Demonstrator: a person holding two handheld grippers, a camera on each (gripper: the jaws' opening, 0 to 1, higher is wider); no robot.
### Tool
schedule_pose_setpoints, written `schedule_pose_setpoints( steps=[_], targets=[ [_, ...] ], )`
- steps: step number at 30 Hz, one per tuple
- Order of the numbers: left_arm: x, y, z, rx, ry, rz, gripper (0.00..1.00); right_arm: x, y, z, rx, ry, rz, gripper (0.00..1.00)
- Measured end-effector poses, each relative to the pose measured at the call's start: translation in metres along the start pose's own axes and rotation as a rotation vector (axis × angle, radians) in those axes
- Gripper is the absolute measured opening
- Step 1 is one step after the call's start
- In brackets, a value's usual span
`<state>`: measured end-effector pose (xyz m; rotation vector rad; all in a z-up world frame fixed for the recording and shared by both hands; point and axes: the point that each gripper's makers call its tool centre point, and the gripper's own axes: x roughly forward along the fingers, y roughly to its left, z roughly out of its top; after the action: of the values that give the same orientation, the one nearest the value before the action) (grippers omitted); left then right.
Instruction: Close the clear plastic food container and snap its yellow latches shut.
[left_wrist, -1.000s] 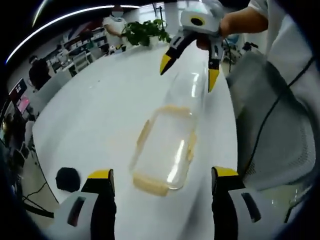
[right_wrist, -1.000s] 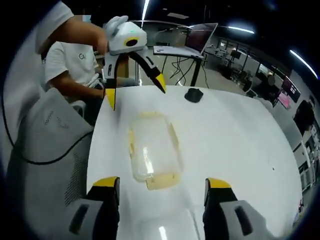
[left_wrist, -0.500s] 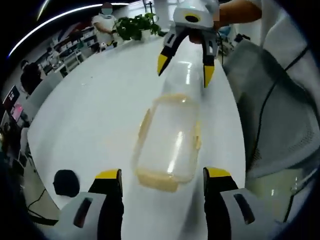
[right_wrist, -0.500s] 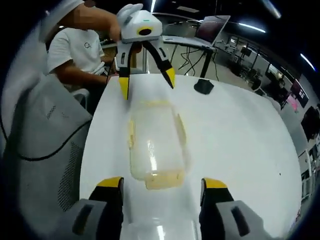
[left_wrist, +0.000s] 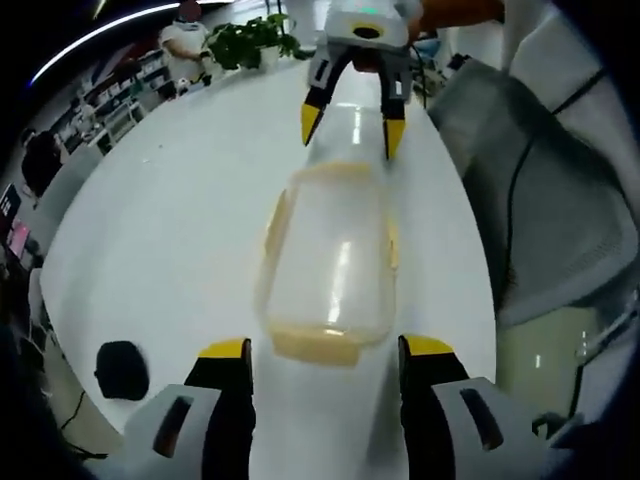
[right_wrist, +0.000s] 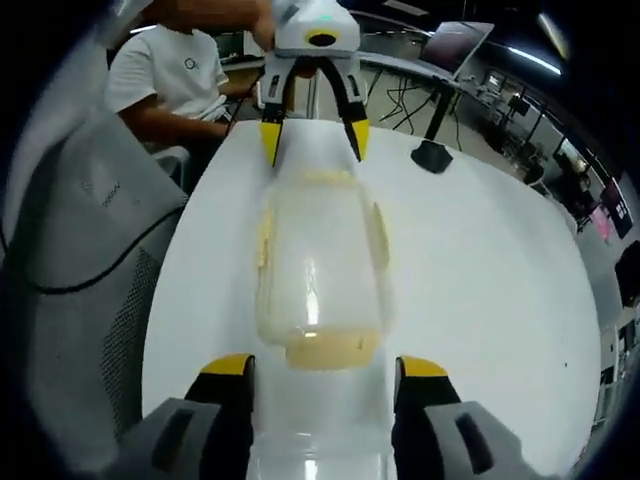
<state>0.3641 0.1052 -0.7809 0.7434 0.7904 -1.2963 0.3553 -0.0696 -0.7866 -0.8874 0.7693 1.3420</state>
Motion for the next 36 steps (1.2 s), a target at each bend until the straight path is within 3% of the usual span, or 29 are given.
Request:
schedule_pose_setpoints(
  steps=[8,16,23,36],
  targets=[
    [0.008,-0.003,-0.006,0.057,0.03,-0.049,0.55,0.008,0.0,-0.002,-0.007,0.015,0.017,0.52],
    [0.01,0.0,-0.011,0.052,0.032,-0.053,0.52,0.013,0.001,0.001,-0.013,0.02,0.037,0.5],
    [0.012,0.005,-0.014,0.061,0.04,-0.044,0.5,0.015,-0.002,-0.001,-0.007,0.036,0.057,0.37],
    [0.019,-0.003,-0.009,0.109,0.025,-0.091,0.4,0.021,0.001,-0.002,-0.035,0.051,0.078,0.37]
  ],
)
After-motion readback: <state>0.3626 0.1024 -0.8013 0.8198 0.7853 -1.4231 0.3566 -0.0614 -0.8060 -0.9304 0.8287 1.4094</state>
